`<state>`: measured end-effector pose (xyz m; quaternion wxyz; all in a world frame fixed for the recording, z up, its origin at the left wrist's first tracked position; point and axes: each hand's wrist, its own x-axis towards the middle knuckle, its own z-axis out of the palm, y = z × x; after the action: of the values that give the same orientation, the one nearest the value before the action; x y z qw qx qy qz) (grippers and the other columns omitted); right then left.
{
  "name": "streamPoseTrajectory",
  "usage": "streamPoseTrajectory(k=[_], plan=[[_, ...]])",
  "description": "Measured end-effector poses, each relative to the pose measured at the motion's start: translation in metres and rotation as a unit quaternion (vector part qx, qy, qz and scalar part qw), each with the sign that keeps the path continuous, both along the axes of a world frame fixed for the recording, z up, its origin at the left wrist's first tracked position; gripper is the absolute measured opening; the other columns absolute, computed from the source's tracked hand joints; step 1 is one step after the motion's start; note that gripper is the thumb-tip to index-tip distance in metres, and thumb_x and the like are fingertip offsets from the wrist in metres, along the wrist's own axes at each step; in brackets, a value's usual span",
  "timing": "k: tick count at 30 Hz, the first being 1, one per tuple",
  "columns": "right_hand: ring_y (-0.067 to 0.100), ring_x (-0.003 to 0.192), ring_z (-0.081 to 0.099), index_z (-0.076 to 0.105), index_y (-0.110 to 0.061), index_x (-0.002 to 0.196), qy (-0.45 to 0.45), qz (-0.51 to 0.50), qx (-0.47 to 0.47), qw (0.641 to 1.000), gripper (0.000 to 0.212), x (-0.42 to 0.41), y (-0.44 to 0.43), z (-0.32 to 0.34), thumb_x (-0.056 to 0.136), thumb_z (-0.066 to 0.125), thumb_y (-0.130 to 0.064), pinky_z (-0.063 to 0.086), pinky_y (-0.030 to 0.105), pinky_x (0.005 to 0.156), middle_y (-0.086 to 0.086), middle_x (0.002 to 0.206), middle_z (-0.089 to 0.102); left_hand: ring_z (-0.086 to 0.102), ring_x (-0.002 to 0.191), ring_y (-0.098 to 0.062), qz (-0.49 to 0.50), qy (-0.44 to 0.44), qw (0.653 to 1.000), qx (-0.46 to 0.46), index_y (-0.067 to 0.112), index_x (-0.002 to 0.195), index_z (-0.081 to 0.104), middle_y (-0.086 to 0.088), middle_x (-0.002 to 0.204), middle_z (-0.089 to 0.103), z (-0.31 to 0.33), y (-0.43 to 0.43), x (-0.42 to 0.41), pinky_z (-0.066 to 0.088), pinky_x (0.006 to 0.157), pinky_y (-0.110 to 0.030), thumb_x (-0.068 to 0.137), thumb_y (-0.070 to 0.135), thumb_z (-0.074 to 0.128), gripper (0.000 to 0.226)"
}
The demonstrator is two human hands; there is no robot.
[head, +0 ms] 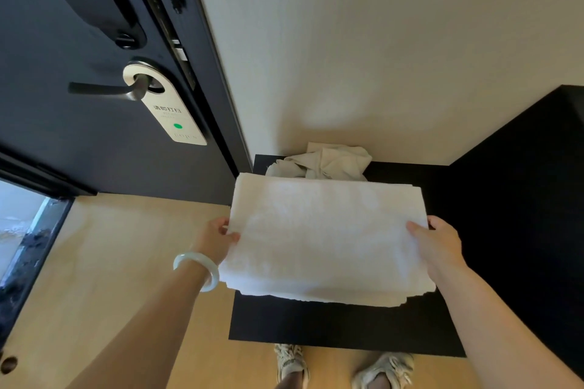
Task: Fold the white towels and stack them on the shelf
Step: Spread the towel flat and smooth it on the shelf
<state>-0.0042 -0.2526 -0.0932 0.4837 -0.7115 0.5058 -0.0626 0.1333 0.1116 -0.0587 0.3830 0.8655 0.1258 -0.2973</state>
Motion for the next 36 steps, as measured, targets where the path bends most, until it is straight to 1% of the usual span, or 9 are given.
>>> streamPoseTrajectory(k=[3, 5, 8, 12, 16, 21, 25, 30, 36], plan=[[0.014, 0.083, 0.064, 0.052, -0.049, 0.097, 0.025, 0.040, -0.052, 0.997, 0.028, 0.006, 0.010, 0.013, 0.087, 0.070, -0.030, 0.047, 0.025, 0.057, -0.008, 0.098, 0.063, 0.050, 0.109, -0.028, -0.089, -0.134, 0.980, 0.114, 0.014, 0.139, 0.041, -0.006, 0.127, 0.048, 0.001, -0.013, -0.013, 0.045, 0.088, -0.036, 0.093, 0.011, 0.057, 0.049], [0.023, 0.099, 0.062, 0.047, -0.034, 0.117, 0.052, 0.072, -0.169, 0.982, 0.045, 0.011, 0.024, 0.021, 0.082, 0.075, -0.026, 0.053, 0.032, 0.073, 0.001, 0.112, 0.059, 0.041, 0.126, -0.029, -0.176, -0.241, 0.939, 0.173, 0.014, 0.148, 0.029, -0.008, 0.145, 0.035, 0.004, -0.030, -0.026, 0.039, 0.102, -0.038, 0.091, 0.017, 0.060, 0.065], [0.033, 0.135, 0.042, 0.034, -0.013, 0.146, 0.128, 0.192, -0.390, 0.892, 0.083, 0.023, 0.054, 0.039, 0.077, 0.078, -0.029, 0.032, 0.046, 0.112, 0.012, 0.147, 0.041, 0.001, 0.151, -0.027, -0.317, -0.301, 0.869, 0.233, 0.019, 0.156, 0.001, -0.008, 0.163, -0.002, 0.003, -0.059, -0.036, 0.011, 0.122, -0.042, 0.097, 0.034, 0.049, 0.077], [0.022, 0.153, -0.011, -0.002, -0.018, 0.159, 0.154, 0.407, -0.349, 0.830, 0.085, 0.048, 0.081, 0.040, 0.098, 0.055, -0.038, -0.015, 0.042, 0.120, 0.005, 0.167, -0.008, -0.031, 0.142, -0.021, -0.388, -0.247, 0.860, 0.220, 0.023, 0.154, -0.014, -0.004, 0.159, -0.028, -0.010, -0.095, -0.027, -0.018, 0.115, -0.041, 0.102, 0.044, 0.038, 0.077], [0.021, 0.153, -0.009, 0.004, -0.022, 0.158, 0.175, 0.504, -0.334, 0.777, 0.082, 0.094, 0.076, 0.029, 0.097, 0.048, -0.055, -0.014, 0.050, 0.120, 0.003, 0.167, -0.002, -0.027, 0.145, -0.022, -0.437, -0.225, 0.840, 0.231, 0.024, 0.154, -0.015, -0.005, 0.160, -0.026, -0.023, -0.121, 0.007, -0.016, 0.116, -0.044, 0.100, 0.056, 0.031, 0.077], [0.028, 0.152, 0.008, 0.015, -0.027, 0.157, 0.203, 0.448, -0.200, 0.848, 0.084, 0.173, 0.048, 0.010, 0.091, 0.047, -0.068, 0.012, 0.056, 0.119, 0.000, 0.166, 0.009, -0.012, 0.150, -0.024, -0.408, -0.176, 0.868, 0.220, 0.031, 0.155, -0.010, -0.002, 0.164, -0.013, -0.030, -0.150, 0.075, -0.002, 0.120, -0.056, 0.100, 0.058, 0.015, 0.066], [0.038, 0.151, -0.002, -0.006, -0.034, 0.156, 0.278, 0.347, -0.103, 0.890, 0.117, 0.221, 0.034, -0.025, 0.073, 0.067, -0.073, 0.012, 0.065, 0.117, -0.002, 0.166, -0.009, -0.009, 0.150, -0.031, -0.361, -0.052, 0.910, 0.200, 0.037, 0.154, -0.012, 0.001, 0.164, -0.014, -0.049, -0.172, 0.125, 0.010, 0.114, -0.067, 0.090, 0.070, 0.039, 0.088], [0.044, 0.149, 0.001, -0.015, -0.029, 0.155, 0.302, 0.273, -0.027, 0.913, 0.139, 0.244, 0.017, -0.076, 0.060, 0.076, -0.075, 0.016, 0.056, 0.120, 0.010, 0.163, -0.015, 0.012, 0.147, -0.042, -0.303, 0.045, 0.925, 0.227, 0.029, 0.154, -0.014, -0.016, 0.163, -0.005, -0.098, -0.178, 0.156, 0.020, 0.118, -0.052, 0.073, 0.079, 0.059, 0.120], [0.034, 0.147, 0.020, 0.016, -0.018, 0.154, 0.218, 0.286, -0.009, 0.933, 0.121, 0.253, 0.006, -0.101, 0.064, 0.082, -0.065, 0.026, 0.043, 0.118, 0.009, 0.157, 0.027, 0.017, 0.146, -0.032, -0.275, 0.113, 0.945, 0.138, 0.025, 0.154, -0.017, -0.008, 0.161, 0.008, -0.138, -0.188, 0.180, 0.022, 0.115, -0.044, 0.068, 0.072, 0.070, 0.131]])
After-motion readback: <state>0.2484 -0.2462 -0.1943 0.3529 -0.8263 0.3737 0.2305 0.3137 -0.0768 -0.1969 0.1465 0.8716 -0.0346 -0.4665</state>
